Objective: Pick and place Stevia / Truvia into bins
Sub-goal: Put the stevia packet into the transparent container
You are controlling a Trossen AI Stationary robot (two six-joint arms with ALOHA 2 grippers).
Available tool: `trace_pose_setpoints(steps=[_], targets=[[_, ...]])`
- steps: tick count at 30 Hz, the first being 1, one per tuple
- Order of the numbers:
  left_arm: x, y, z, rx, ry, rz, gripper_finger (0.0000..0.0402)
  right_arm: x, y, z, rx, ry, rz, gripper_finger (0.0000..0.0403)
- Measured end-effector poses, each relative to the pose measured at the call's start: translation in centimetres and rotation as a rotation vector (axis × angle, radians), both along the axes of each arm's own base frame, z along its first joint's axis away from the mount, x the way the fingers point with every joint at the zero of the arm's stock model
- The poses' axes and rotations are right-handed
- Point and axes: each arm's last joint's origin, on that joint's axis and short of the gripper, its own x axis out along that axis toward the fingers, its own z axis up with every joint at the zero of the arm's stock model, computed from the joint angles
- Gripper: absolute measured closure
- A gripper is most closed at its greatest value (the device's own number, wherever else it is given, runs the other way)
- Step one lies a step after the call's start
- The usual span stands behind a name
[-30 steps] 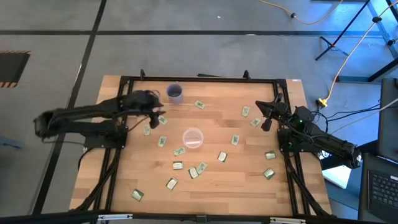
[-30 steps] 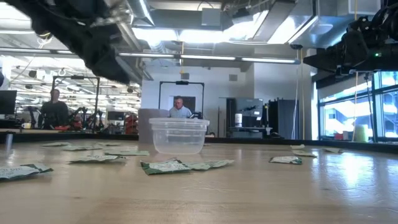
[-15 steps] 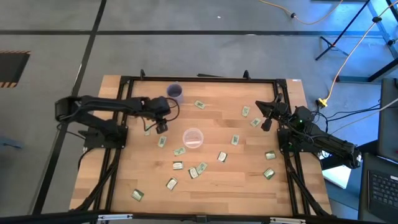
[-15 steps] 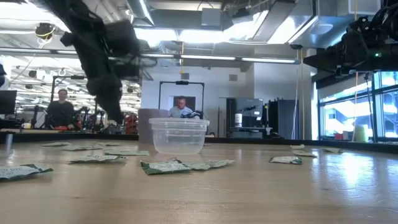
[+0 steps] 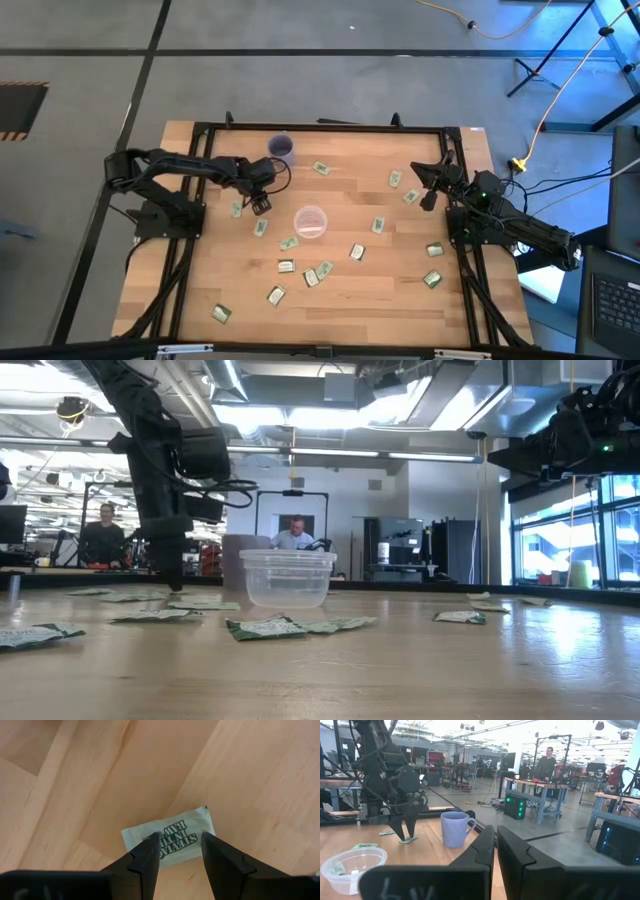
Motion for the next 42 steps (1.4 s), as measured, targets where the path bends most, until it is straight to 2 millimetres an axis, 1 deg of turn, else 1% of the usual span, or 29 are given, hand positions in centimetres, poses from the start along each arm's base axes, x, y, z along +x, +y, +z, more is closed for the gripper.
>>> trace_pose_setpoints(steps=[7, 14, 25, 30, 42], targets=[[0.08, 0.03, -0.19, 0.004, 0.019, -0.041, 0.0263, 0.00, 0.00, 0.00, -0.001, 0.001, 0.000, 0.0377], [-0.01, -0.05, -0.26, -0.001, 0.031, -0.044, 0.0267, 0.00, 0.00, 0.00, -0.002, 0.001, 0.000, 0.0377], [-0.01, -0.15, -0.32, -0.028, 0.024, -0.067, 0.0325, 0.00, 0.00, -0.01, -0.003, 0.002, 0.000, 0.0377], [0.03, -0.16, -0.33, -0.020, 0.025, -0.113, 0.0350, 0.00, 0.00, 0.00, -0.003, 0.002, -0.001, 0.0377], [0.10, -0.18, -0.34, -0.028, 0.014, -0.129, 0.0395, 0.00, 0.00, 0.00, -0.003, 0.002, -0.001, 0.0377]])
